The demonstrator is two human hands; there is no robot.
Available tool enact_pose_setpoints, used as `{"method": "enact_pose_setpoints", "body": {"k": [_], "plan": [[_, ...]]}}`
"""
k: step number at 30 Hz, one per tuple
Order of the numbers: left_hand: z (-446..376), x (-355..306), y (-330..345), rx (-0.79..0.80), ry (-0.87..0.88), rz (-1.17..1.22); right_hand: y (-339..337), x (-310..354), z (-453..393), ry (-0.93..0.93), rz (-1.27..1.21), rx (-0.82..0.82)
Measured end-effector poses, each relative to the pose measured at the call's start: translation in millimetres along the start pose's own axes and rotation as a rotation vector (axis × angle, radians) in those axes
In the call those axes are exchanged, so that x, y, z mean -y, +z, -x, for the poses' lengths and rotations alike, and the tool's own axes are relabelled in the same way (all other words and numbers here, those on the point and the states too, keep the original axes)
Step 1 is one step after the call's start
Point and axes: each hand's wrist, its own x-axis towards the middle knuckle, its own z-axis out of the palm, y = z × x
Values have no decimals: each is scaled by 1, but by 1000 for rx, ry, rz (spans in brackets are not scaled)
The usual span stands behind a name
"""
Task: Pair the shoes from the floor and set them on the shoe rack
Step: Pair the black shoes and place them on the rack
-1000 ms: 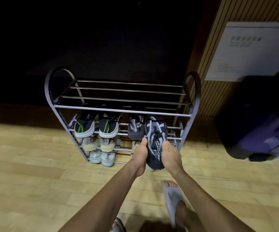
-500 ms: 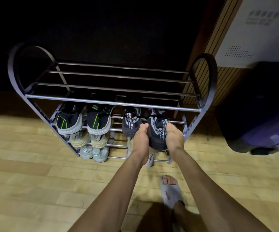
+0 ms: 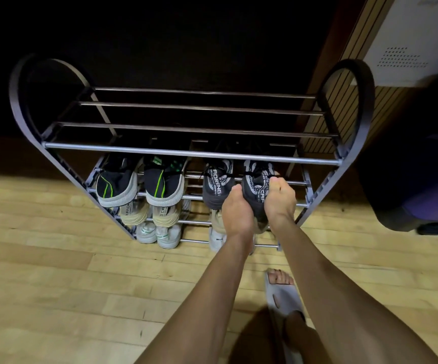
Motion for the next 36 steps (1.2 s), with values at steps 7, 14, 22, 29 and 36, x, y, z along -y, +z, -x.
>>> {"method": "enact_pose_setpoints", "body": {"k": [7, 14, 22, 29, 36], "plan": [[5, 1, 6, -79, 22, -121, -1, -6, -11, -10, 64, -9], [-1, -1, -3, 41, 56, -155, -1, -7, -15, 23, 3, 59], [3, -7, -14, 140, 36, -155, -22, -7, -8, 71, 13, 242], [29, -30, -27, 153, 173, -275, -58, 14, 22, -2, 64, 373], [73, -71, -55, 127, 303, -297, -94, 50, 71, -84, -58, 410]]}}
